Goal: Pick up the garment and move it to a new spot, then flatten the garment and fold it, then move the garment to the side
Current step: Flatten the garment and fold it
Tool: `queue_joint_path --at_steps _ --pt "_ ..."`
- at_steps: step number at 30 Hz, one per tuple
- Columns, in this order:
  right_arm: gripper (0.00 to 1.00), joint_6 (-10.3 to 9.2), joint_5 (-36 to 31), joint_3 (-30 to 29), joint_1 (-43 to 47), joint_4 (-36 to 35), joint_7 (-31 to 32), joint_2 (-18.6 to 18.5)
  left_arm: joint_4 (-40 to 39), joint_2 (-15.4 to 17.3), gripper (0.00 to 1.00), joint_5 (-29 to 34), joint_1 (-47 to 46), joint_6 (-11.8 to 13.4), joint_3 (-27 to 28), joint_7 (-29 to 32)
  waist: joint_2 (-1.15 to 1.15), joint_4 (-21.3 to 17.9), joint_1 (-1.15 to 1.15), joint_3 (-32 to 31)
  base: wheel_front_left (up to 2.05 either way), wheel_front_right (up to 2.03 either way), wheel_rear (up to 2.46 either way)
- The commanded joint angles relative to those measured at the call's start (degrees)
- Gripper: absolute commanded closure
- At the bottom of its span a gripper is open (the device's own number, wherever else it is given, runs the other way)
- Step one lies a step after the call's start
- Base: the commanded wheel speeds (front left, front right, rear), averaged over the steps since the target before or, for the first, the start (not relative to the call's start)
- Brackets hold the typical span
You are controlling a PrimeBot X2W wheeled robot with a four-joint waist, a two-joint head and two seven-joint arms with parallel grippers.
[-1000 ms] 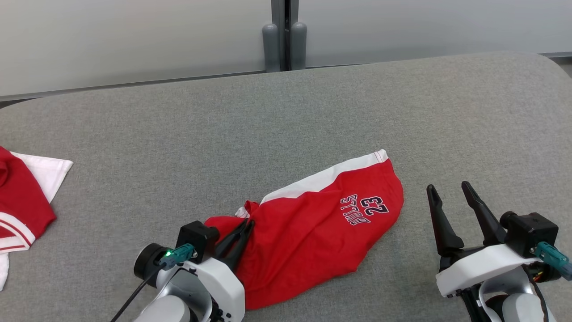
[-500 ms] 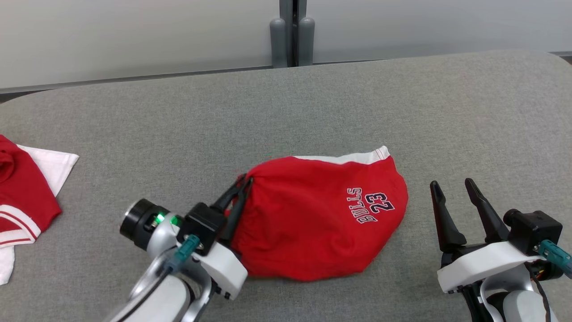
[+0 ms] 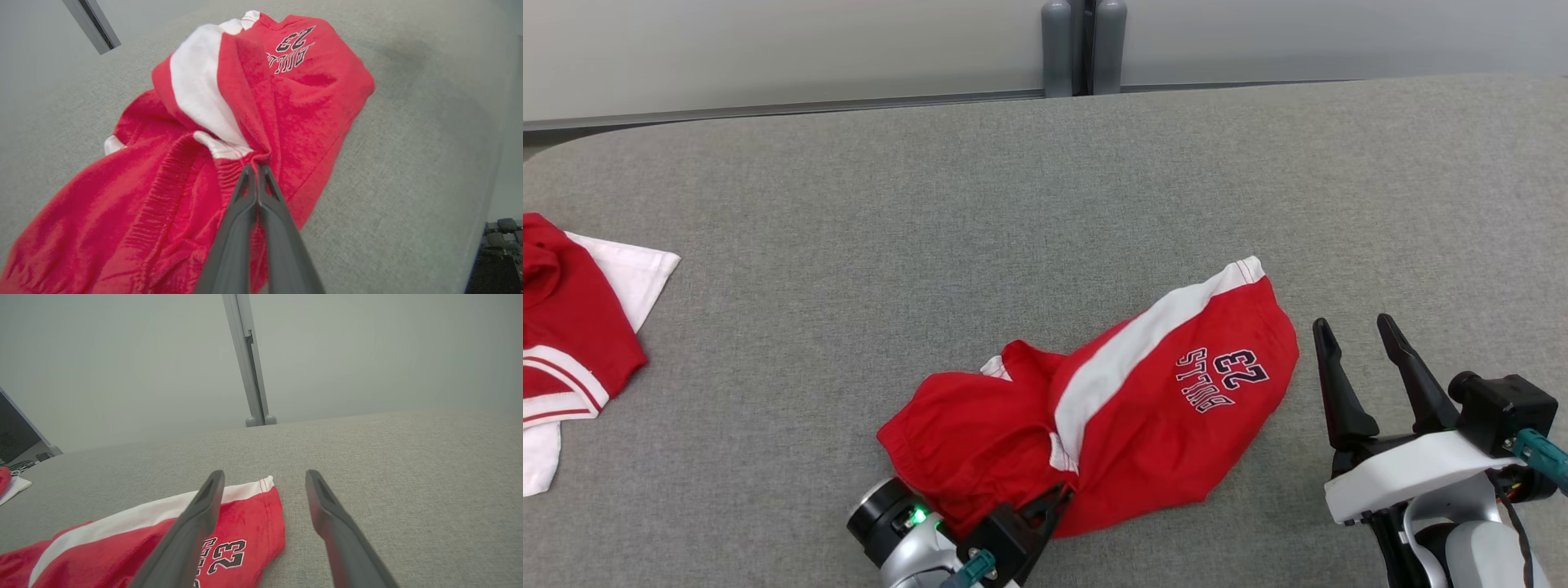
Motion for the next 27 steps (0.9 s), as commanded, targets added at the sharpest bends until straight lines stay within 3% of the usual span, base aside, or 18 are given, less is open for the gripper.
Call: queue_joint_path --at_steps 1,5,6,7,16,27 --pt "0.00 0.00 -0.24 -0.17 -0.72 -0.23 0.30 -0.06 1.27 -0.53 1.00 0.13 -0.50 -0.90 -0.87 -0.18 0.00 0.10 0.00 0.15 0.00 0.00 0.00" --pt "0.00 0.00 -0.06 0.03 -0.80 0.06 0.27 -0.01 3.87 -1.70 0.96 -0.32 -0.74 -1.22 -1.35 -1.14 0.00 -0.14 0.00 0.16 0.00 0.00 0.00" --pt "0.00 0.00 -0.05 0.01 -0.82 0.11 0.22 -0.01 4.29 -2.12 0.56 -0.61 -0.63 -0.65 -0.82 -1.79 0.00 -0.21 0.00 0.11 0.00 0.00 0.00" --pt "0.00 0.00 -0.06 -0.05 -0.77 0.15 0.19 0.02 4.54 -2.36 0.00 -0.77 -0.67 -0.27 -0.47 -2.44 0.00 -0.26 0.00 0.00 0.00 0.00 0.00" --pt "0.00 0.00 -0.38 -0.70 0.26 -0.07 0.39 0.14 1.45 -2.65 0.00 -3.05 -0.77 2.18 4.08 -8.94 0.00 -0.10 0.00 -1.20 0.00 0.00 0.00" --pt "0.00 0.00 -0.99 -0.99 1.14 -0.78 1.04 0.04 -5.03 0.31 0.00 -7.29 1.02 9.08 14.46 -12.16 0.00 0.52 0.00 -3.10 0.00 0.00 0.00"
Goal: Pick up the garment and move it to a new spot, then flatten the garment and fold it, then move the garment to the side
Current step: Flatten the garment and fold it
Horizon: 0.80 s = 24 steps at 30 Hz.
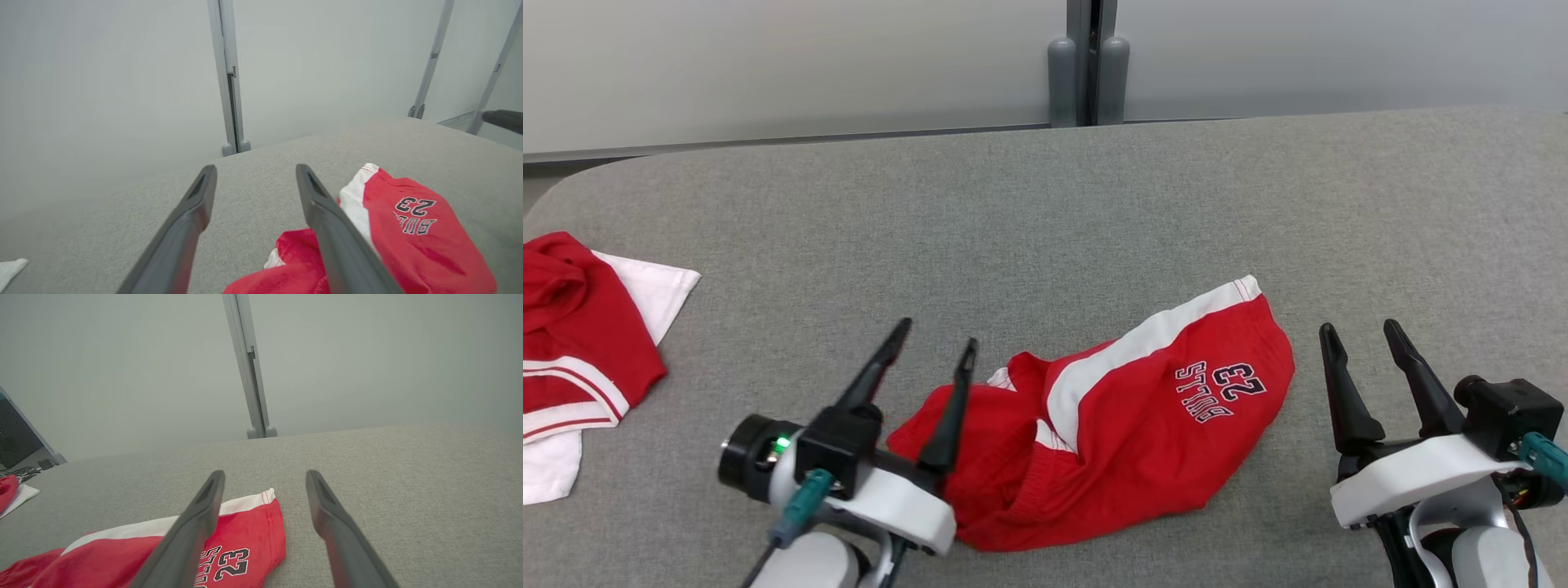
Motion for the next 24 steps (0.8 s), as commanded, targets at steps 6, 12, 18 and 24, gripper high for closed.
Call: queue_joint_path --at_steps 6,12,18,24 --pt "0.00 0.00 -0.52 -0.09 1.08 -0.62 0.74 -0.55 -0.65 3.61 0.00 -3.69 2.73 4.03 7.72 -0.99 0.00 0.42 0.00 -1.17 0.00 0.00 0.00" --pt "0.00 0.00 -0.11 -0.04 1.88 -0.60 1.17 -1.11 -1.31 6.23 0.00 -6.79 6.91 5.45 14.10 -2.01 0.00 0.71 0.00 -2.51 0.00 0.00 0.00" --pt "0.00 0.00 -0.41 0.16 2.45 -0.90 1.72 -1.41 -1.99 7.68 0.00 -8.16 10.64 4.47 16.35 -2.25 0.00 0.76 0.00 -3.68 0.00 0.00 0.00" --pt "0.00 0.00 -0.51 0.40 3.14 -1.01 1.88 -1.78 -2.83 7.85 0.00 -7.96 12.77 4.60 15.39 -2.18 0.00 0.65 0.00 -4.61 0.00 0.00 0.00"
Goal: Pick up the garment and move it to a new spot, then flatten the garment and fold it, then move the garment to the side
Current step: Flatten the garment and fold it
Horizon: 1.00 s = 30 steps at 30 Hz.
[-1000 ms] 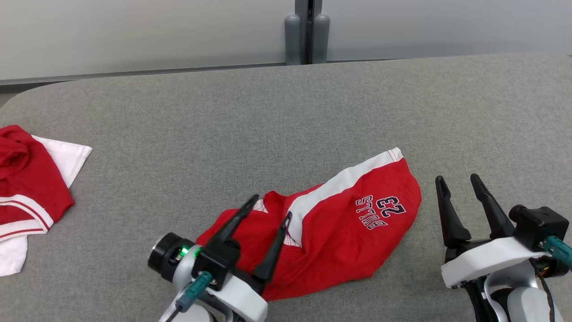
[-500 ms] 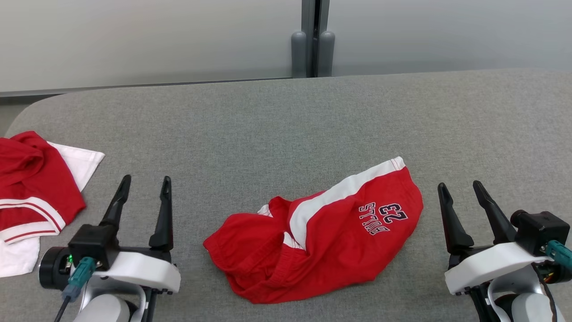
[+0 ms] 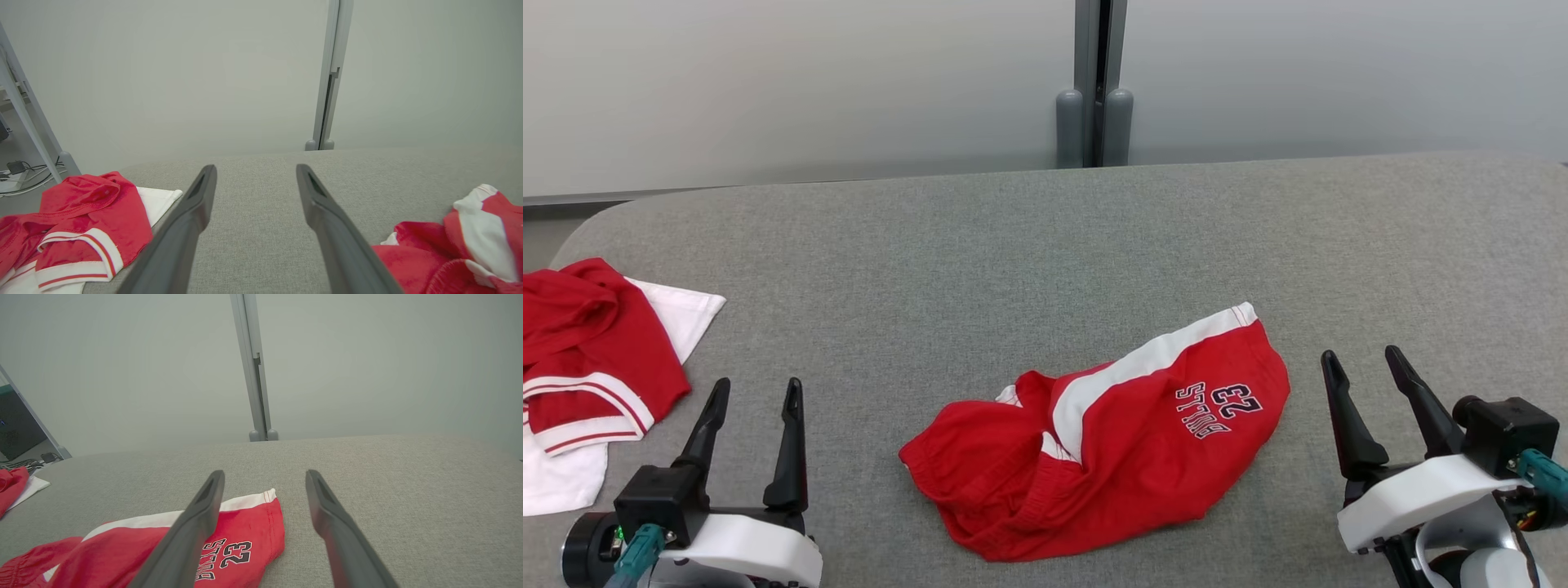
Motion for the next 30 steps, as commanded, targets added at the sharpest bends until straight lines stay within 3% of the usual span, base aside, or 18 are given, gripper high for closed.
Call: queue_joint_path --at_steps 1,20,25,30 --pt "0.00 0.00 -0.37 0.05 0.68 -0.27 0.03 -0.31 -0.34 0.14 0.00 0.04 0.49 0.37 -0.15 0.00 0.00 0.04 0.00 -0.19 0.00 0.00 0.00" --pt "0.00 0.00 -0.53 0.33 0.70 -0.38 0.37 -0.25 -2.71 -0.52 0.00 0.69 -0.78 0.90 -2.56 2.20 0.00 0.13 0.00 -0.44 0.00 0.00 0.00" --pt "0.00 0.00 -0.58 0.55 0.29 -0.51 0.34 -0.24 -3.94 -2.47 0.00 0.90 -3.41 -1.33 -6.78 5.73 0.00 -0.13 0.00 0.14 0.00 0.00 0.00" --pt "0.00 0.00 -0.30 1.20 -0.37 -0.42 0.22 -0.12 -1.72 -5.50 0.00 -0.45 -7.43 -6.33 -12.50 10.81 0.00 -1.27 0.00 1.28 0.00 0.00 0.00"
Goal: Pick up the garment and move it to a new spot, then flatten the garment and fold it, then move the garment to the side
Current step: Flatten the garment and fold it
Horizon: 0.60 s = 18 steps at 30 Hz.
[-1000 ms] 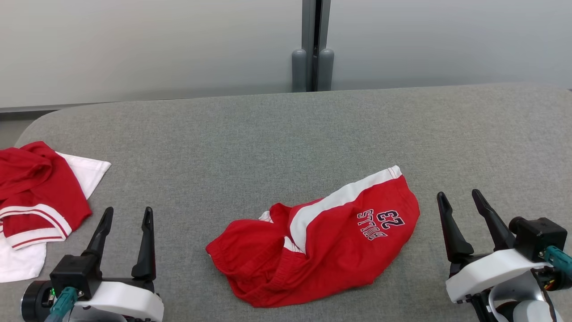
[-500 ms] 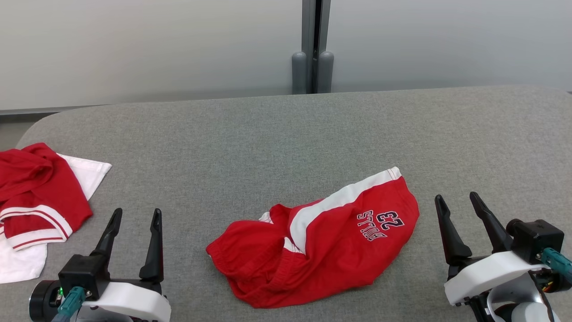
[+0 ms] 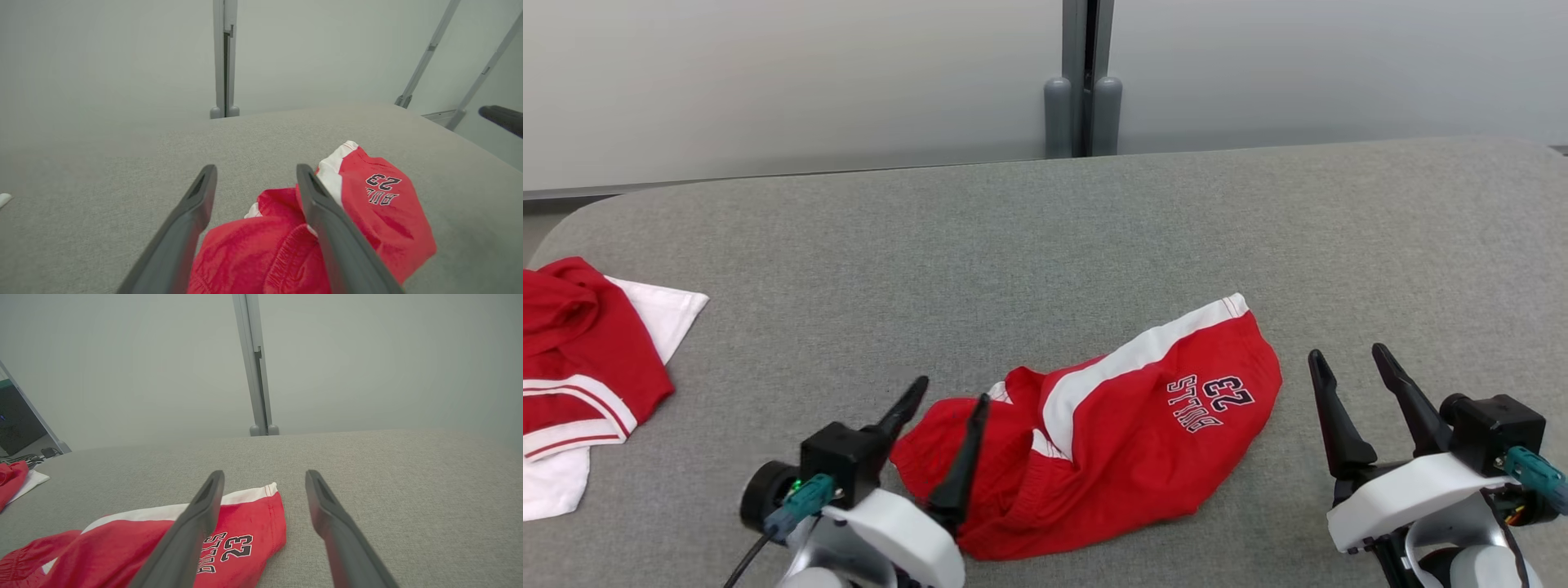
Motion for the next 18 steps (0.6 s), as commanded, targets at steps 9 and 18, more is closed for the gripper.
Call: queue_joint_path --at_steps 9,18 --pt "0.00 0.00 0.55 0.32 -1.26 0.76 -0.86 0.19 10.58 -4.73 0.00 -5.21 -5.38 -6.98 -5.55 8.66 0.00 -3.31 0.00 2.17 0.00 0.00 0.00" --pt "0.00 0.00 1.02 0.04 -1.74 1.81 -1.81 0.54 14.98 -5.51 1.00 -8.43 -6.79 -10.45 -6.01 10.84 0.00 -4.46 0.00 3.56 0.00 0.00 0.00"
